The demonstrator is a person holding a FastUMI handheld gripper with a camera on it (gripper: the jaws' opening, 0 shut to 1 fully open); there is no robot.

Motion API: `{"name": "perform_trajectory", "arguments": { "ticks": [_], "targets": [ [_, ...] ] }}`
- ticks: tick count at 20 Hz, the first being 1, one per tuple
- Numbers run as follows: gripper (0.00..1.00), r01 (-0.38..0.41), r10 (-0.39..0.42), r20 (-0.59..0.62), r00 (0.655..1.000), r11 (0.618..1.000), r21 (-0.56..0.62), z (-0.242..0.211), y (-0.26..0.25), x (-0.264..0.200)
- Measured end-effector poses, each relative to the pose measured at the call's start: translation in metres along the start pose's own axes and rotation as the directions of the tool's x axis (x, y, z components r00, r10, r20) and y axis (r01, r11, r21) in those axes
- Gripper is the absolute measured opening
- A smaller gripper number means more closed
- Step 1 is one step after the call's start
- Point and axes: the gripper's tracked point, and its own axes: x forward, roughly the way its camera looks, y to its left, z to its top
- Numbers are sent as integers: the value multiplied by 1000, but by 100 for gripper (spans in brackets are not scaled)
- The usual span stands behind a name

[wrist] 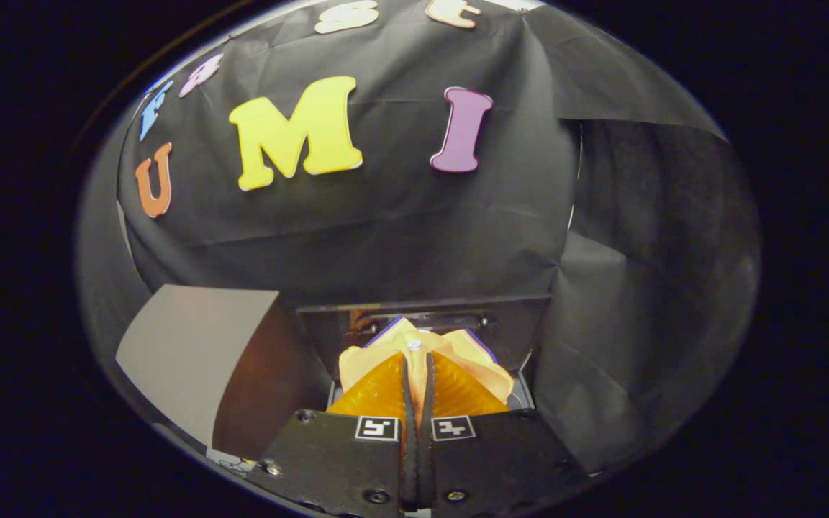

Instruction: Put the clothes into the washing machine and then close the washing machine lid.

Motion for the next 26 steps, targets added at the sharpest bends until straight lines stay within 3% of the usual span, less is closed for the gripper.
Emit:
{"name": "perform_trajectory", "arguments": {
  "ticks": [10,19,22,24,26],
  "targets": [
    [4,52,-53,-151,987,999,-8,-90,-15,61],
    [4,87,-83,-218,972,996,8,-117,-24,95],
    [60,46,-47,-301,952,999,-12,-124,-18,94],
    [96,48,-54,-288,956,998,-27,-131,-20,95],
    [96,54,-61,-281,958,998,-35,-131,-20,92]
  ]
}}
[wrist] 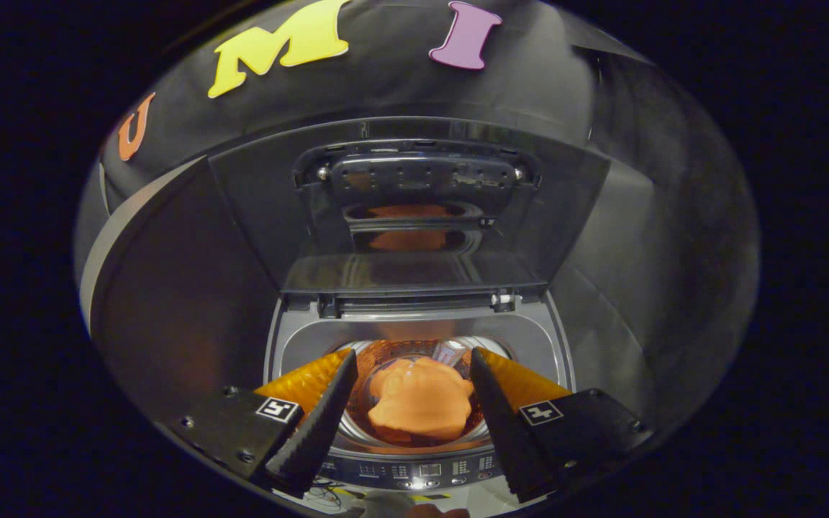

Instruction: Put the clothes into the washing machine and then close the washing machine lid.

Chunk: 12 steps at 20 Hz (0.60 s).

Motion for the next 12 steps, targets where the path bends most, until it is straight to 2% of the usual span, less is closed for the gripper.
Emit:
{"name": "perform_trajectory", "arguments": {
  "ticks": [6,12],
  "targets": [
    [96,13,-8,90,996,999,-52,23,0,-24],
    [96,1,8,183,983,999,-49,84,0,-60]
  ]
}}
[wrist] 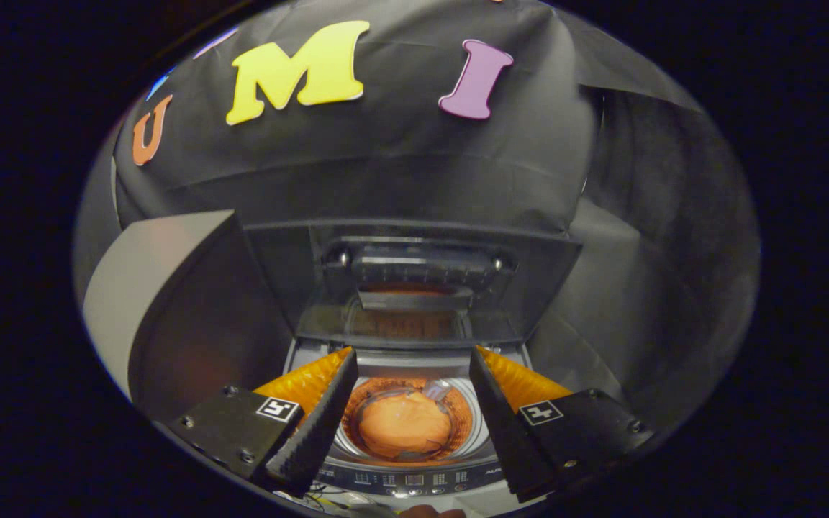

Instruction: Put the clothes into the washing machine and then close the washing machine lid.

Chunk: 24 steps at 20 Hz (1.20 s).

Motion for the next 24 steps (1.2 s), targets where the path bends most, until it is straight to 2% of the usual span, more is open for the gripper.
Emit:
{"name": "perform_trajectory", "arguments": {
  "ticks": [6,10,16,24],
  "targets": [
    [96,-36,34,74,997,999,19,73,3,2],
    [96,-47,46,79,996,999,20,102,5,20],
    [96,-58,54,54,997,995,85,118,6,51],
    [96,-44,43,9,999,998,46,122,9,86]
  ]
}}
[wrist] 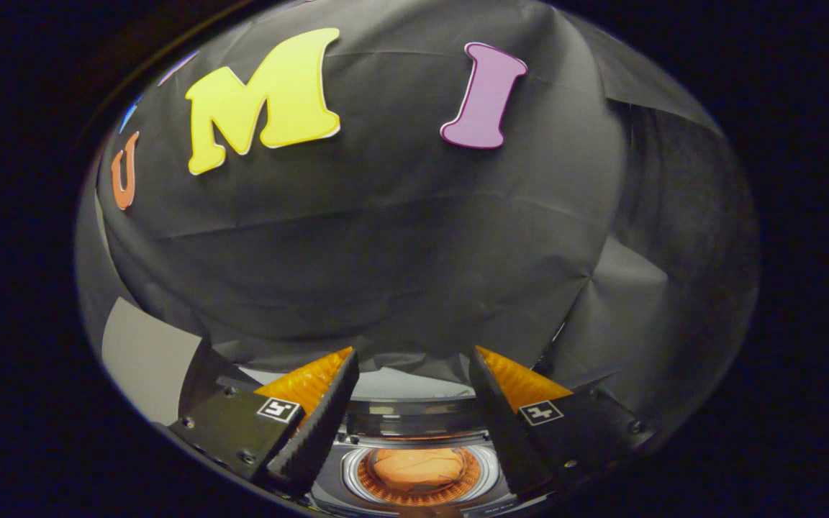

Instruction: Put the clothes into the washing machine and then close the washing machine lid.

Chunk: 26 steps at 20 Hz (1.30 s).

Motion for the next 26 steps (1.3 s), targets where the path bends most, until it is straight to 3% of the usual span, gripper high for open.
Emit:
{"name": "perform_trajectory", "arguments": {
  "ticks": [9,14,20,26],
  "targets": [
    [96,-9,8,-52,999,1000,-22,-13,10,25],
    [94,-96,95,-60,994,995,-28,-14,16,27],
    [94,-142,143,41,989,989,-46,-13,16,25],
    [94,-144,147,66,987,988,-52,-21,17,14]
  ]
}}
